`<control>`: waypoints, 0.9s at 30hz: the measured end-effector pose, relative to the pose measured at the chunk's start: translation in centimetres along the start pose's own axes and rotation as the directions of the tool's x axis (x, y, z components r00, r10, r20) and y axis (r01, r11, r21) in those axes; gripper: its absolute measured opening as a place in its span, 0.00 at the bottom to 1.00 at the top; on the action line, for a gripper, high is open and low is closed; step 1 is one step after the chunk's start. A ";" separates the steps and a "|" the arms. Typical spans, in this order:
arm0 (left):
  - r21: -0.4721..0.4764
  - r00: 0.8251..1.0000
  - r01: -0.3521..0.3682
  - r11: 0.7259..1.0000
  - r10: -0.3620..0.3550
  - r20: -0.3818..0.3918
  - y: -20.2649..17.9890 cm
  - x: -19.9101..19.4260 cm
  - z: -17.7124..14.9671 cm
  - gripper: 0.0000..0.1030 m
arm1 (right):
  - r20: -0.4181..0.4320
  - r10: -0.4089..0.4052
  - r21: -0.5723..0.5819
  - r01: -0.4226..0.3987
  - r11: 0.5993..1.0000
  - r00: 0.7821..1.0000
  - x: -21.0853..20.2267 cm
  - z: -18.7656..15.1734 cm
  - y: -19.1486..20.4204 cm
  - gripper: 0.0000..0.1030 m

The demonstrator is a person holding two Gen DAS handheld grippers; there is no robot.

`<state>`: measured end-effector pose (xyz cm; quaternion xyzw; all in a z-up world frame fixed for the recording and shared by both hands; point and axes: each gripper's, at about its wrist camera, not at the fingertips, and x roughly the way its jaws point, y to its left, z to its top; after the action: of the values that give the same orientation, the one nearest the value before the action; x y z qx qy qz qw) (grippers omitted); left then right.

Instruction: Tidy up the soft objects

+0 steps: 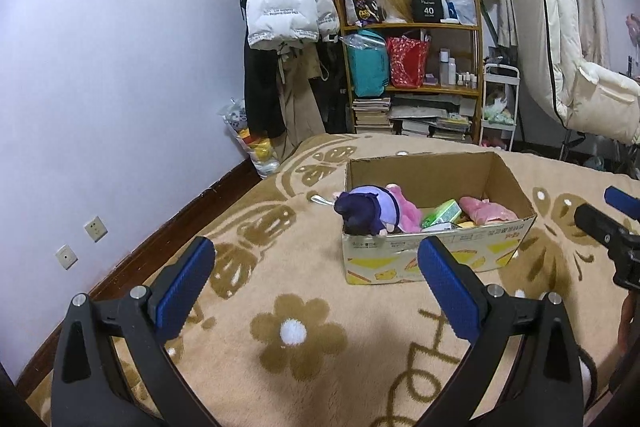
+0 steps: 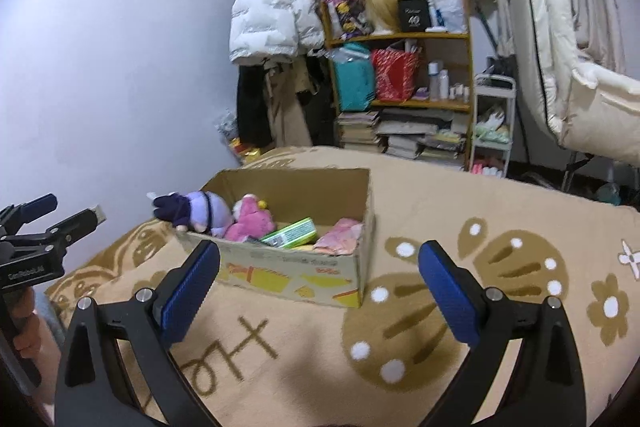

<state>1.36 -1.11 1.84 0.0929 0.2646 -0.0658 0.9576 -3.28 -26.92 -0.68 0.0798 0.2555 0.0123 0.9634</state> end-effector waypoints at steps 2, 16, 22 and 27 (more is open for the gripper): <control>0.000 1.000 0.005 1.000 -0.005 0.002 -0.1 0.1 0.0 0.98 | 0.019 -0.020 -0.002 0.020 1.000 1.000 0.0 -0.1 -0.2 1.00; 0.002 1.000 0.001 1.000 -0.001 0.011 -0.5 0.6 -0.1 0.98 | 0.004 -0.026 0.022 0.026 0.999 1.000 0.6 -0.6 -1.2 1.00; 0.001 1.000 0.013 1.000 -0.013 0.009 -0.5 0.7 0.0 0.98 | -0.012 -0.043 0.006 0.043 0.999 0.999 0.7 -1.1 -1.0 1.00; -0.005 1.000 0.013 1.000 -0.012 0.019 -0.5 0.5 0.0 0.98 | -0.010 -0.046 0.007 0.046 0.999 0.999 0.7 -1.2 -1.1 1.00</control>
<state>1.69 -1.67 1.55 0.0882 0.2565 -0.0720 0.9598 -3.27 -27.75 -2.19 0.0771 0.2619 -0.0103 0.9620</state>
